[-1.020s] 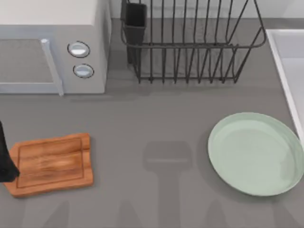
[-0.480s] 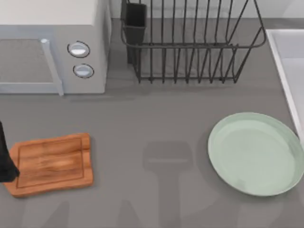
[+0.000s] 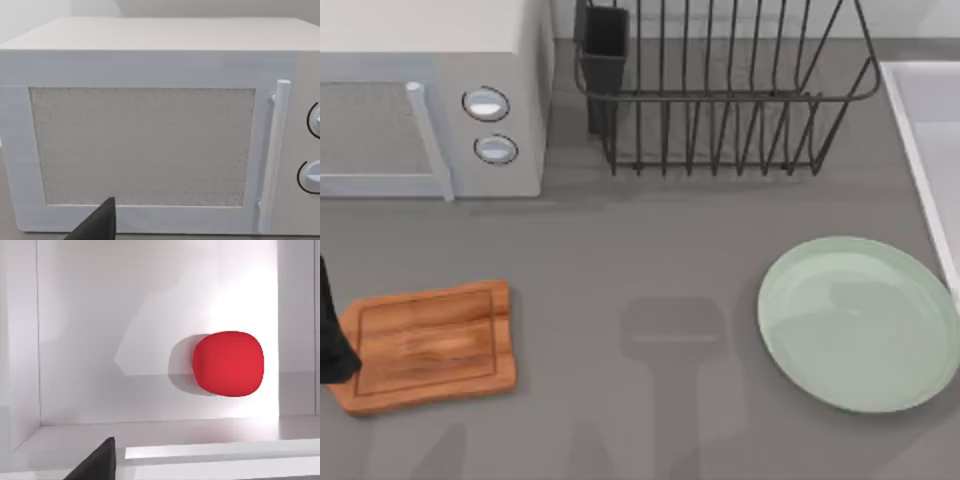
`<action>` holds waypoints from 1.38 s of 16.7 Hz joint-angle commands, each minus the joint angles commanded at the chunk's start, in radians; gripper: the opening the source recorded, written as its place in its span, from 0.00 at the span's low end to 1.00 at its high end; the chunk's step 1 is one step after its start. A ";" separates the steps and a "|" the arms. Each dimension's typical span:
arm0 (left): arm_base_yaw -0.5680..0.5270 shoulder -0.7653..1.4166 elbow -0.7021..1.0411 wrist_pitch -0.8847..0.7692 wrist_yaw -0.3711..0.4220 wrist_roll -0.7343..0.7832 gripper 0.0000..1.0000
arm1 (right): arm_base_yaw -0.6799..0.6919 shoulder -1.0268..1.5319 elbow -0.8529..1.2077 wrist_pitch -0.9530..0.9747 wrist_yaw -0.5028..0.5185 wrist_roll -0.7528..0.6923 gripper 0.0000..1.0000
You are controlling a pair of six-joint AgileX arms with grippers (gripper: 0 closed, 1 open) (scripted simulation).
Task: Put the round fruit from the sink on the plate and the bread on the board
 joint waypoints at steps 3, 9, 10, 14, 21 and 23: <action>0.000 0.000 0.000 0.000 0.000 0.000 1.00 | -0.049 0.252 0.170 -0.119 0.000 -0.047 1.00; 0.000 0.000 0.000 0.000 0.000 0.000 1.00 | -0.098 0.493 0.341 -0.239 0.000 -0.094 1.00; 0.000 0.000 0.000 0.000 0.000 0.000 1.00 | -0.099 0.497 0.344 -0.241 0.000 -0.095 1.00; 0.000 0.000 0.000 0.000 0.000 0.000 1.00 | -0.094 0.494 0.341 -0.238 0.001 -0.094 1.00; 0.000 0.000 0.000 0.000 0.000 0.000 1.00 | -0.096 0.639 0.265 -0.020 0.002 -0.093 1.00; 0.000 0.000 0.000 0.000 0.000 0.000 1.00 | -0.097 0.704 0.227 0.098 0.002 -0.092 1.00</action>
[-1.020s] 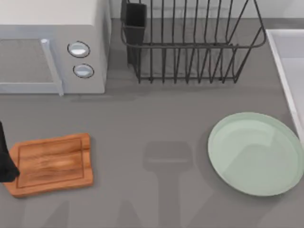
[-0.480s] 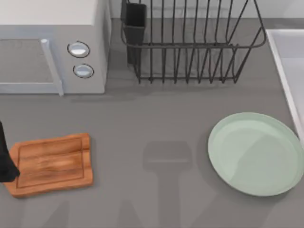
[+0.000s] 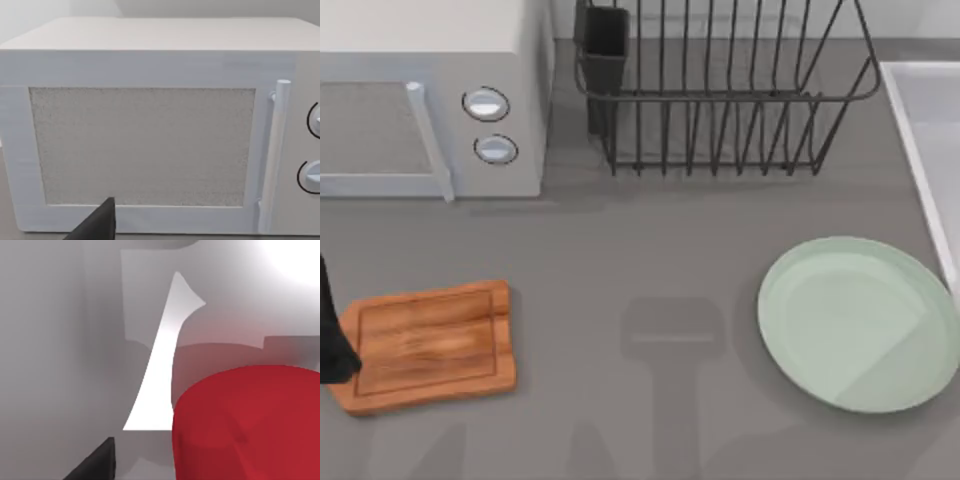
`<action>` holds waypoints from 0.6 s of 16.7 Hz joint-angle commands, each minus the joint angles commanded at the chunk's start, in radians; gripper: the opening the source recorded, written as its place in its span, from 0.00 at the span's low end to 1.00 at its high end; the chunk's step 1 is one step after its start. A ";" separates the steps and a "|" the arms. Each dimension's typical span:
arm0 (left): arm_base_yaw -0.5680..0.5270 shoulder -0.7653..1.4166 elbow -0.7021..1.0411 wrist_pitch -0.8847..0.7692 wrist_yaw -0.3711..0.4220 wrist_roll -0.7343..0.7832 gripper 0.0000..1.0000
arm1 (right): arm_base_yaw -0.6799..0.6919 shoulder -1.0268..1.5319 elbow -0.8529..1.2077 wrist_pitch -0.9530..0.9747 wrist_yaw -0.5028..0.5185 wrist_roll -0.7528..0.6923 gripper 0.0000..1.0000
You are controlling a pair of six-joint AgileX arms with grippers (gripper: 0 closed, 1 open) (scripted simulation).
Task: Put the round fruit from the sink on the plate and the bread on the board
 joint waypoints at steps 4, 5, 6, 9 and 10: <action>0.000 0.000 0.000 0.000 0.000 0.000 1.00 | 0.000 0.101 -0.062 0.154 0.001 0.002 1.00; 0.000 0.000 0.000 0.000 0.000 0.000 1.00 | 0.000 0.111 -0.069 0.166 0.001 0.003 1.00; 0.000 0.000 0.000 0.000 0.000 0.000 1.00 | 0.000 0.112 -0.070 0.168 0.001 0.003 1.00; 0.000 0.000 0.000 0.000 0.000 0.000 1.00 | 0.000 0.112 -0.070 0.168 0.001 0.003 1.00; 0.000 0.000 0.000 0.000 0.000 0.000 1.00 | 0.000 0.112 -0.070 0.168 0.001 0.003 0.92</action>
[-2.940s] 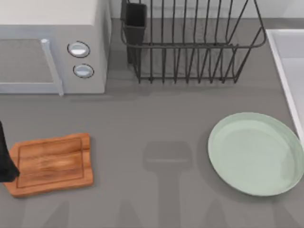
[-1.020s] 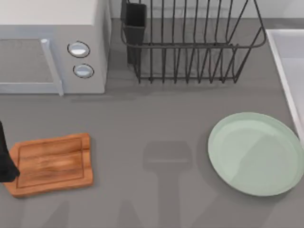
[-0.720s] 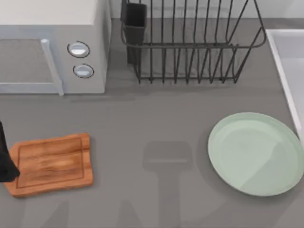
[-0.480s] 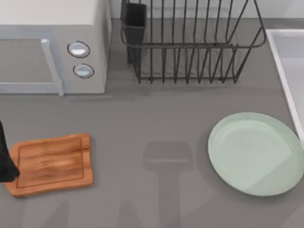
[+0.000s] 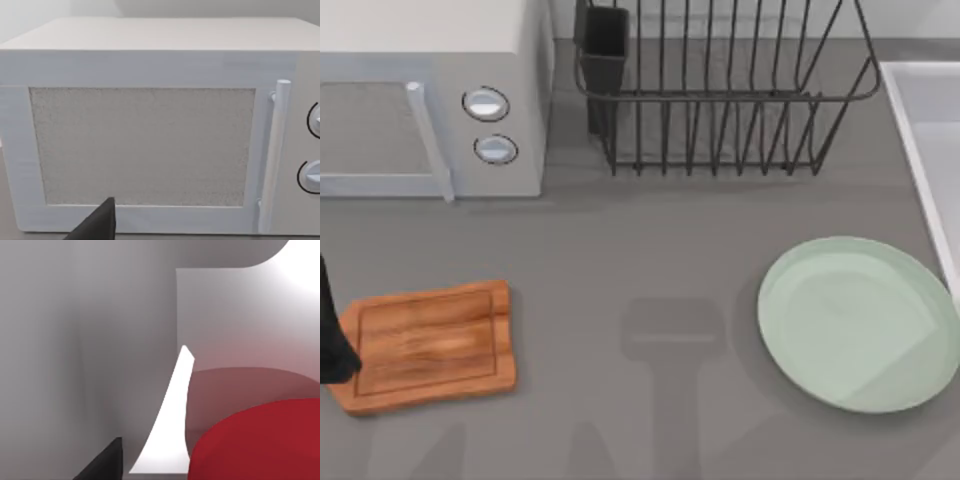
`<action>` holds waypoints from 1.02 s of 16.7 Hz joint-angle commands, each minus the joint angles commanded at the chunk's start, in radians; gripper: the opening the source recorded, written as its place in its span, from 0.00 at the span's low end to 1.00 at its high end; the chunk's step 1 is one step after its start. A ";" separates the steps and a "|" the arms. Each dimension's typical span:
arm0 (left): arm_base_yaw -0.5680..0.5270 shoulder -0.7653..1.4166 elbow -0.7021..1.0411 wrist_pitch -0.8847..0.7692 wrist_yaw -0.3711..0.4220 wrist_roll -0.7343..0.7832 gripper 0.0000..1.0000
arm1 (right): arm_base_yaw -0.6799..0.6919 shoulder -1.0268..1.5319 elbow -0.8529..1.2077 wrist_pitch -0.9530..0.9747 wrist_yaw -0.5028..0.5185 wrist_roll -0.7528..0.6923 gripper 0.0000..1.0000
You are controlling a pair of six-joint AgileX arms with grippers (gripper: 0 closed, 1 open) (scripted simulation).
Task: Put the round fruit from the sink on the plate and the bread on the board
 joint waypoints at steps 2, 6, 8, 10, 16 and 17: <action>0.000 0.000 0.000 0.000 0.000 0.000 1.00 | 0.000 0.000 0.000 0.000 0.000 0.000 0.77; 0.000 0.000 0.000 0.000 0.000 0.000 1.00 | 0.000 0.000 0.000 0.000 0.000 0.000 0.47; 0.000 0.000 0.000 0.000 0.000 0.000 1.00 | 0.000 0.000 0.000 0.000 0.000 0.000 0.32; 0.000 0.000 0.000 0.000 0.000 0.000 1.00 | 0.000 0.000 0.000 0.000 0.000 0.000 0.17; 0.000 0.000 0.000 0.000 0.000 0.000 1.00 | 0.000 0.000 0.000 0.000 0.000 0.000 0.00; 0.000 0.000 0.000 0.000 0.000 0.000 1.00 | 0.000 0.000 0.000 0.000 0.000 0.000 0.00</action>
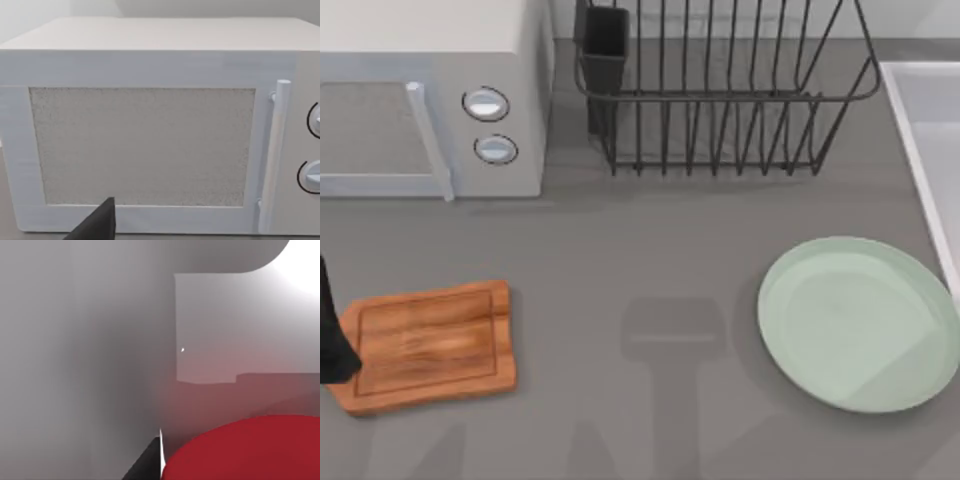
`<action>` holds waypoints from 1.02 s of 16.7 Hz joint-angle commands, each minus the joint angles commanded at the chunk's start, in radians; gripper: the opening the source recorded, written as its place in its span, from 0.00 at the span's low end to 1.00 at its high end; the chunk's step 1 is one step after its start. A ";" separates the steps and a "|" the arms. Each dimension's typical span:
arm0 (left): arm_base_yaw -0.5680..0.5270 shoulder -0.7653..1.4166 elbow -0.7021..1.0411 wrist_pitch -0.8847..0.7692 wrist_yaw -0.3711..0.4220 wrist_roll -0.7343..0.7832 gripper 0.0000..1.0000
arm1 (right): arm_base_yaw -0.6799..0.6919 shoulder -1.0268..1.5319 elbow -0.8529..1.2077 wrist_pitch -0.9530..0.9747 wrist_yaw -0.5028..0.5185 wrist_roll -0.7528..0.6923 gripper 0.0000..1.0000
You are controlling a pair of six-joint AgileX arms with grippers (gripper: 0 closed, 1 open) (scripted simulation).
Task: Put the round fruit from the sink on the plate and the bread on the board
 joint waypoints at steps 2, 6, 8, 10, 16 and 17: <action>0.000 0.000 0.000 0.000 0.000 0.000 1.00 | 0.000 0.000 0.000 0.000 0.000 0.000 0.00; 0.000 0.000 0.000 0.000 0.000 0.000 1.00 | 0.001 -0.081 0.026 -0.059 -0.019 0.011 0.00; 0.000 0.000 0.000 0.000 0.000 0.000 1.00 | 0.001 -0.116 0.049 -0.117 -0.019 0.010 0.00; 0.000 0.000 0.000 0.000 0.000 0.000 1.00 | 0.000 -0.167 0.080 -0.206 -0.020 0.009 0.00; 0.000 0.000 0.000 0.000 0.000 0.000 1.00 | 0.001 -0.280 0.142 -0.376 -0.021 0.008 0.00; 0.000 0.000 0.000 0.000 0.000 0.000 1.00 | 0.001 -0.280 0.142 -0.376 -0.021 0.008 0.00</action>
